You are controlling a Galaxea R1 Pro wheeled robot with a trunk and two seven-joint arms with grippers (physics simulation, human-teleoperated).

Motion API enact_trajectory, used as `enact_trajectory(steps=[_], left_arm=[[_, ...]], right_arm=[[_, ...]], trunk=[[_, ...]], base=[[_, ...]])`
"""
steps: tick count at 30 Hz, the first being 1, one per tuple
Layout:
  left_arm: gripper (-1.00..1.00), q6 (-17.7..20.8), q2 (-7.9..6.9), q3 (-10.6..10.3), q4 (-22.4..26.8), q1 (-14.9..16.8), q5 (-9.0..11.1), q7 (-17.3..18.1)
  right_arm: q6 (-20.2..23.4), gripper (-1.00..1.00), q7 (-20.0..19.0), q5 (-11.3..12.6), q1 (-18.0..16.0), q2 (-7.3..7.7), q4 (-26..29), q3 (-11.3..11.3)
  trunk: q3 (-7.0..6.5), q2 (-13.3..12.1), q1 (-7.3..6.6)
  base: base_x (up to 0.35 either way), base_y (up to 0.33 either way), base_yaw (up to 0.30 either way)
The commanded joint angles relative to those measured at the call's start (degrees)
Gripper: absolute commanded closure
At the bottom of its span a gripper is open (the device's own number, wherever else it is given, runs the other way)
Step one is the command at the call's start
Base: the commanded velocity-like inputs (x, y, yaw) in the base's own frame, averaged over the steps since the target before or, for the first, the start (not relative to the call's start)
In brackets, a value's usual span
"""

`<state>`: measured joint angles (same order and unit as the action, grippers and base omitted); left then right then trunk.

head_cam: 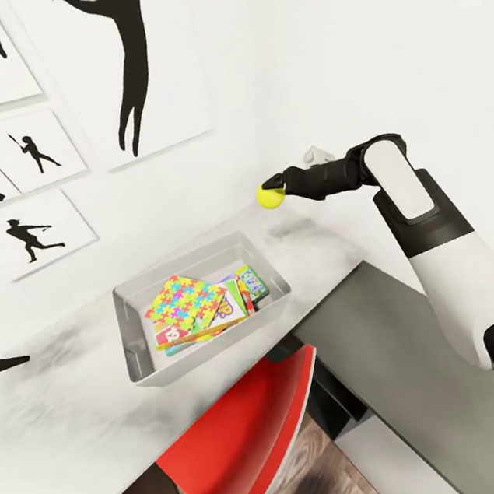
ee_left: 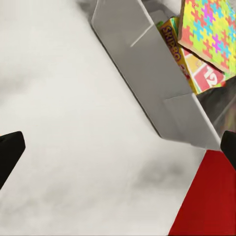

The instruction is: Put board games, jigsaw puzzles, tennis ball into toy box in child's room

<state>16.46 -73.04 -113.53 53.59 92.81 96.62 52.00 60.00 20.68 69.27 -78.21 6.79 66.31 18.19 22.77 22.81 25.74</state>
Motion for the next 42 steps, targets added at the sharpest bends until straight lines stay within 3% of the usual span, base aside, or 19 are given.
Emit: enact_trajectory(steps=[1,4,7,9,13,17,20,26,31,36,42], left_arm=[[-1.00,0.2,-0.08,-1.5,0.3,0.4,3.5,0.8],[-1.00,-0.3,-0.07,-4.7,3.1,0.4,11.4,1.5],[-1.00,-0.3,0.55,-5.7,5.1,0.4,15.9,1.2],[-1.00,-0.3,2.01,-5.8,5.7,0.4,17.5,0.8],[-1.00,-0.3,5.44,-5.8,6.0,0.4,18.6,0.1],[-1.00,-0.4,6.51,-5.8,6.0,0.4,20.9,-0.6],[-1.00,-0.4,6.24,-5.9,5.8,0.4,24.7,-0.6],[-1.00,-0.5,5.52,-6.2,5.5,0.4,26.3,-0.3],[-1.00,-0.5,3.51,-6.3,5.5,0.4,26.5,0.1],[-1.00,-0.5,2.77,-6.3,5.5,0.4,26.5,0.3],[-1.00,-0.5,2.01,-6.3,5.5,0.4,26.5,0.4]], right_arm=[[0.0,1.00,0.7,0.8,-0.1,0.06,0.1,0.1],[0.0,1.00,0.7,0.7,-0.1,0.07,0.3,0.2],[0.0,1.00,0.7,0.8,0.0,0.07,0.4,0.1],[0.0,1.00,0.6,0.8,0.0,0.07,0.4,0.1],[0.0,1.00,0.6,0.8,0.0,0.01,0.4,0.1],[0.0,1.00,0.4,1.0,0.1,-0.03,0.4,0.2],[0.0,1.00,0.3,1.2,0.6,-0.03,0.4,0.6],[0.0,1.00,0.2,1.3,5.8,-0.04,2.2,2.9],[0.0,1.00,0.3,1.3,12.0,0.31,8.8,2.8],[0.0,1.00,0.3,1.3,14.2,0.10,10.6,2.7],[0.0,1.00,0.3,1.2,14.5,0.07,11.0,2.6]], trunk=[[0.02,0.1,0.04],[-0.27,0.1,0.04],[-0.55,0.1,0.04],[-0.74,0.1,0.04],[-1.12,0.1,0.04],[-1.50,0.1,0.04],[-1.78,0.1,0.04],[-2.35,0.1,0.04],[-2.69,0.1,0.04],[-2.74,0.1,0.04],[-2.75,0.1,0.04]], base=[[0.000,0.000,0.000],[0.000,0.000,0.000],[0.000,0.000,0.000],[0.000,0.000,0.000],[0.000,0.000,0.000],[0.000,0.000,0.000],[0.000,0.000,0.000],[0.000,0.000,0.000],[0.000,0.000,0.000],[0.000,0.000,0.000],[0.000,0.009,0.000]])
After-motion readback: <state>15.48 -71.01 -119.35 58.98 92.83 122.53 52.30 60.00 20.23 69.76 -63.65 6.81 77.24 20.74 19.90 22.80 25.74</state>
